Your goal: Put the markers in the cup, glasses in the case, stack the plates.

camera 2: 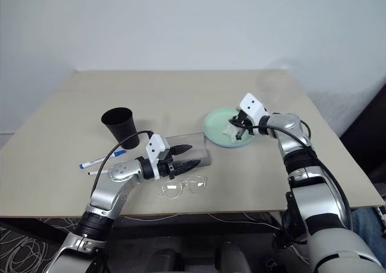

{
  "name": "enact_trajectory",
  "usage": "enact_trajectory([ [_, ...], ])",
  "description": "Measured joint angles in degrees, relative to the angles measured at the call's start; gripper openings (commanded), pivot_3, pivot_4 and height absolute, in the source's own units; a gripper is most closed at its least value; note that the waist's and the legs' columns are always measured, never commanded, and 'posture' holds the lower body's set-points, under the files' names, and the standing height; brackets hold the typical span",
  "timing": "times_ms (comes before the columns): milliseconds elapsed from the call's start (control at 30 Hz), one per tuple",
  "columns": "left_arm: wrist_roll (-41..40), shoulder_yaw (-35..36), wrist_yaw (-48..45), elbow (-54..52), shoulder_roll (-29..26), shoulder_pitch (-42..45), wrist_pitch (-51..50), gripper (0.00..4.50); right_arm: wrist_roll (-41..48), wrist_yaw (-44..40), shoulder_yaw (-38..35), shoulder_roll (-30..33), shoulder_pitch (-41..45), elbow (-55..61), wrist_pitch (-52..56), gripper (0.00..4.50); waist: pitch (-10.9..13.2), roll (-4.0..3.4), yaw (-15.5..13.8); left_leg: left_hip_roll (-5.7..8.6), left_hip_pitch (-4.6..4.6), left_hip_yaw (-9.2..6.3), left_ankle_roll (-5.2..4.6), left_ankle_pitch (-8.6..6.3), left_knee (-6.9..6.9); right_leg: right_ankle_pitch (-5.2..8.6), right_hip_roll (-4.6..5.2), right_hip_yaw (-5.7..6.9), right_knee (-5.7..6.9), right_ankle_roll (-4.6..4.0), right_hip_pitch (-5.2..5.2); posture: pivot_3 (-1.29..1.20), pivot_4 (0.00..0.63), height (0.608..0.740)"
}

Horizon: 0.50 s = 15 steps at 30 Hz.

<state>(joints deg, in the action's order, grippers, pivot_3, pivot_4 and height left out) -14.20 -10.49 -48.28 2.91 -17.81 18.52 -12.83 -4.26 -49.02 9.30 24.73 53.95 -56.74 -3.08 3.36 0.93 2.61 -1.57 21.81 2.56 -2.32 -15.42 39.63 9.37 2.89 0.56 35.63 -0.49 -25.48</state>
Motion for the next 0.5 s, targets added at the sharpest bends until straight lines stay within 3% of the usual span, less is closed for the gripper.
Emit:
enact_trajectory([
  [200, 0.1, 0.0, 0.4, -0.1, -0.1, 0.0, 0.0, 3.06, -0.4, 2.0, -0.7, -0.7, 2.6, -5.7, -3.1, 2.25, 0.0, -0.01, 0.1, -0.03, -0.11, -0.01, -0.01, 0.0, 0.0, 0.0, -0.03, -0.02, 0.07, -0.01, 0.03, 0.0, 0.0, 0.721],
  [367, 0.0, 0.1, 0.8, -0.2, -0.4, -0.3, 0.0, 3.06, -0.1, 1.2, -1.8, -0.6, 2.7, -5.9, -5.2, 2.25, 0.0, -0.04, 0.2, -0.04, -0.13, -0.01, -0.01, 0.0, 0.0, 0.0, -0.04, -0.02, 0.1, -0.01, 0.04, 0.0, 0.0, 0.721],
  [500, 0.1, 0.1, 0.7, -0.3, -1.2, -0.3, -0.1, 3.06, 2.7, -4.8, -3.8, 0.3, 1.4, -2.9, -5.3, 2.25, 0.0, -0.04, 0.2, -0.04, -0.11, -0.02, -0.01, 0.0, -0.01, -0.01, -0.04, -0.03, 0.07, 0.0, 0.03, 0.0, 0.0, 0.721],
])
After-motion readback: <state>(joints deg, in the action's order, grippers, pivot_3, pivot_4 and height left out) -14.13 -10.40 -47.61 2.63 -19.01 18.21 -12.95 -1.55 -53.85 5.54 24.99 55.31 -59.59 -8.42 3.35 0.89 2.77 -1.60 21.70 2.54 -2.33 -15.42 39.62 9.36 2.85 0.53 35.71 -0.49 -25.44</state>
